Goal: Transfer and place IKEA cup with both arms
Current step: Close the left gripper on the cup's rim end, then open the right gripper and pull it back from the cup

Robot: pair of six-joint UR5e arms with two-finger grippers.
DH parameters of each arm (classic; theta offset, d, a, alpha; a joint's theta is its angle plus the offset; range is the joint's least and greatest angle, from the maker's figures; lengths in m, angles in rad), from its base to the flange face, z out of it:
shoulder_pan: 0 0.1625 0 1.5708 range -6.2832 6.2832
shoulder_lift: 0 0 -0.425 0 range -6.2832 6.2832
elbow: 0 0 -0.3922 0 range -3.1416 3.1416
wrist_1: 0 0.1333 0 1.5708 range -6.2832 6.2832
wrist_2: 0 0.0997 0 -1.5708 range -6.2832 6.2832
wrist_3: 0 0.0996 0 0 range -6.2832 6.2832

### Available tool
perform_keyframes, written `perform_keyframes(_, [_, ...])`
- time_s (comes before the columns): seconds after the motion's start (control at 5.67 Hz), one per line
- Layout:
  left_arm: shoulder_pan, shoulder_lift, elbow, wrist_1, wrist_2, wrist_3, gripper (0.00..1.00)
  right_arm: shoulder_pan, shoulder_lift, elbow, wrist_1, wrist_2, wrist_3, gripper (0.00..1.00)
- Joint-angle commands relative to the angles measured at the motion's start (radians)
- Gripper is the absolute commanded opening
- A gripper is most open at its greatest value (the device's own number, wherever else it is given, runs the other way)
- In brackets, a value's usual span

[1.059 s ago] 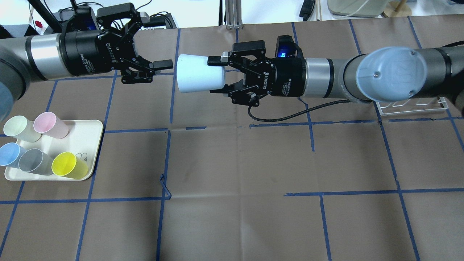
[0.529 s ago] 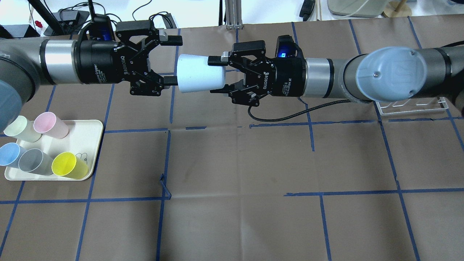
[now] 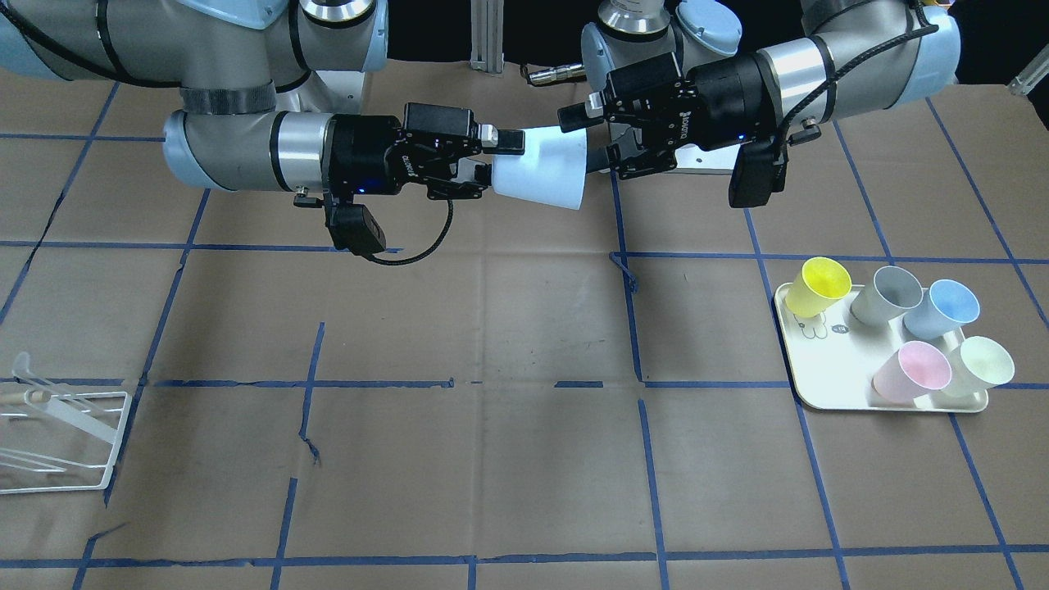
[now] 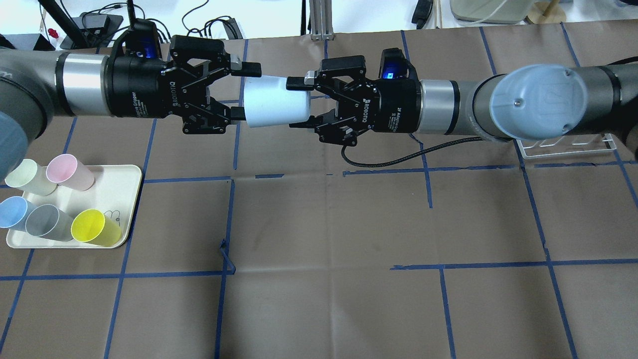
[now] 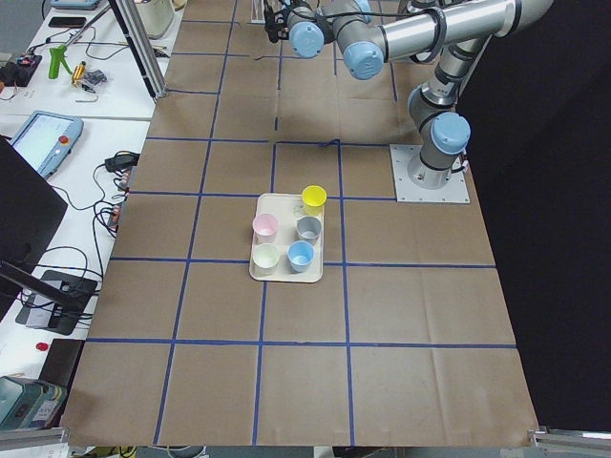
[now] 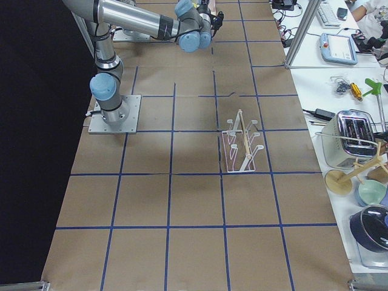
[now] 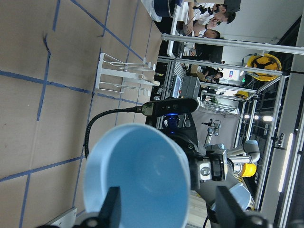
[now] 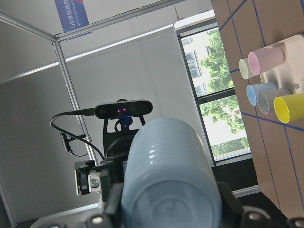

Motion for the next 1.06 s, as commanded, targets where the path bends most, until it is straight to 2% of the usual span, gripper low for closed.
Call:
perform_keyframes(0.0, [0.002, -0.005, 0.003, 0.01, 0.017, -0.003, 0.06, 0.0, 0.0, 0.0, 0.0, -0.001, 0.0, 0.51])
perform_keyframes(0.18, [0.002, -0.002, 0.008, 0.013, 0.013, 0.001, 0.04, 0.0, 0.0, 0.0, 0.0, -0.001, 0.0, 0.52])
perform_keyframes(0.35, [0.002, 0.004, 0.015, 0.011, -0.003, -0.011, 0.01, -0.006, 0.001, 0.0, 0.001, 0.0, 0.005, 0.9])
perform_keyframes(0.53, [0.003, 0.006, 0.019, 0.013, -0.006, -0.014, 0.02, -0.014, 0.001, -0.006, 0.001, -0.012, 0.015, 1.0])
perform_keyframes(0.88, [0.007, 0.008, 0.02, 0.013, -0.003, -0.015, 0.0, -0.046, 0.003, -0.017, -0.006, -0.019, 0.018, 1.0])
